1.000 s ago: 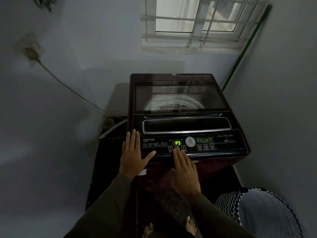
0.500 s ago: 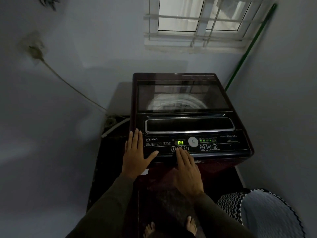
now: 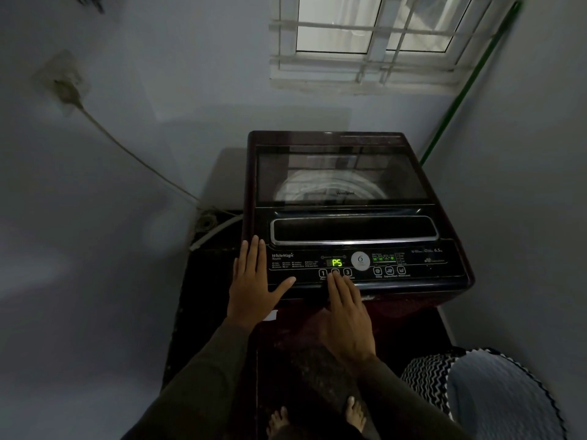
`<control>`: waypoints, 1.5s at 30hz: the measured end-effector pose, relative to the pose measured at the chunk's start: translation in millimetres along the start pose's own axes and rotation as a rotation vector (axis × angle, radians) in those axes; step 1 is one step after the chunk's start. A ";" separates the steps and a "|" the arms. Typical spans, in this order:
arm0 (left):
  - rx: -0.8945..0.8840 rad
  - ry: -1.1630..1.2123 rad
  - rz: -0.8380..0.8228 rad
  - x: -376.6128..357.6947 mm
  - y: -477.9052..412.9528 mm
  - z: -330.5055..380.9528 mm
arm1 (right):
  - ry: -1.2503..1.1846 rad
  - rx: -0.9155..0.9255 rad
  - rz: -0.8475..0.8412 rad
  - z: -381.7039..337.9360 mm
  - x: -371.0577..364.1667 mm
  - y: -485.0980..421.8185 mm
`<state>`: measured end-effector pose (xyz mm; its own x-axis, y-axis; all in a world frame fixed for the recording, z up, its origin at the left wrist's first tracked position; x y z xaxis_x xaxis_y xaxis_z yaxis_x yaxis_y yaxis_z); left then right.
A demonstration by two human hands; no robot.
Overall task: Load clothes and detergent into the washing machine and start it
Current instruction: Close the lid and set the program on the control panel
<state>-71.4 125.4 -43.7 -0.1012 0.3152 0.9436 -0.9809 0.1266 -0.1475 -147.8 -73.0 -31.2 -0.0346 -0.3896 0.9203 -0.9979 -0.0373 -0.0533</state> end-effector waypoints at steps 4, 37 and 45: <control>-0.003 0.008 0.011 0.7 0.4 0.5 | 0.004 0.001 -0.010 0.4 -2.3 0.2; -0.003 0.015 -0.011 0.2 -0.3 -0.6 | 0.004 0.061 -0.057 7.6 3.2 0.4; 0.001 0.014 -0.004 -0.8 -0.8 -1.0 | 0.106 0.056 -0.063 5.0 8.4 -1.2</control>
<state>-70.3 125.9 -44.6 -0.0952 0.3277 0.9400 -0.9814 0.1272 -0.1437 -146.6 -80.8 -25.3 0.0198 -0.2858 0.9581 -0.9937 -0.1112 -0.0126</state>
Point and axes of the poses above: each hand's wrist, its own y-axis away from the middle knuckle, its own x-axis out of the back of the hand, z = x × y, the point moved 5 cm from there along -y, towards the middle knuckle, and after that the axes turned 6 degrees about -y, right-handed, at the moved point
